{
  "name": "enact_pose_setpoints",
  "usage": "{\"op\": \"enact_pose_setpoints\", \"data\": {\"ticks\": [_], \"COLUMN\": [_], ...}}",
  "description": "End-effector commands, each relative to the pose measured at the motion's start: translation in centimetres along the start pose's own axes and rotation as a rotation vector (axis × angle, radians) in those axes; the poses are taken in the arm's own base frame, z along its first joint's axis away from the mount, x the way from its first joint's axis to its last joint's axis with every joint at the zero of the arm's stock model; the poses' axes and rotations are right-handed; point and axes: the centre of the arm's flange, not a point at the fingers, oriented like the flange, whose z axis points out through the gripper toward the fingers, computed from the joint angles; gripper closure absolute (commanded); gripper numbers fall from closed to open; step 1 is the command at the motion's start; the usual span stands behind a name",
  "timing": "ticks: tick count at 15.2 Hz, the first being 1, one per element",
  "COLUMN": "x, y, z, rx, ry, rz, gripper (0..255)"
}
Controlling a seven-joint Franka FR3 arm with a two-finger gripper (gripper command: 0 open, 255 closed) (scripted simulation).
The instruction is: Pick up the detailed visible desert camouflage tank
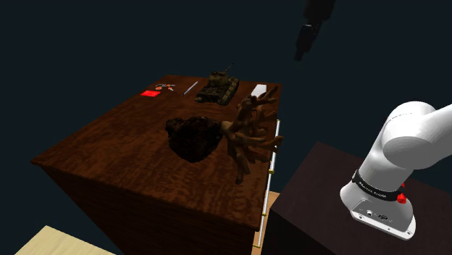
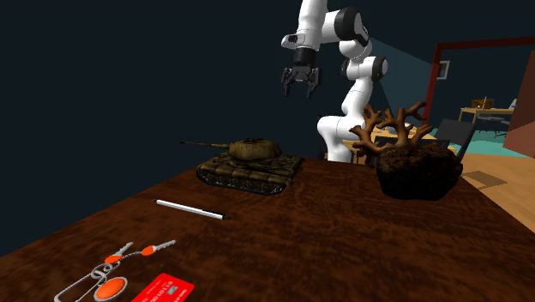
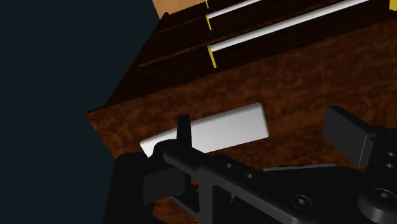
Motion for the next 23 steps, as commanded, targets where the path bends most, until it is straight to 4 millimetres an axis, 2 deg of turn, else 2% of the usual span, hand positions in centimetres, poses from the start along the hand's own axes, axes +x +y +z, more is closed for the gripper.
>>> {"op": "enact_pose_setpoints", "data": {"ticks": [1, 7, 12, 17, 23], "x": [0.0, 7.5, 14.2, 20.8, 28.1], "y": [0.0, -3.0, -4.0, -3.4, -0.7], "z": [0.0, 2.3, 4.4, 6.8, 10.0], "rx": [0.000, 0.004, 0.008, 0.011, 0.016], "ry": [0.000, -0.045, -0.082, -0.120, -0.165], "rz": [0.000, 0.274, 0.503, 0.731, 1.005], "gripper": [0, 0, 0, 0, 0]}}
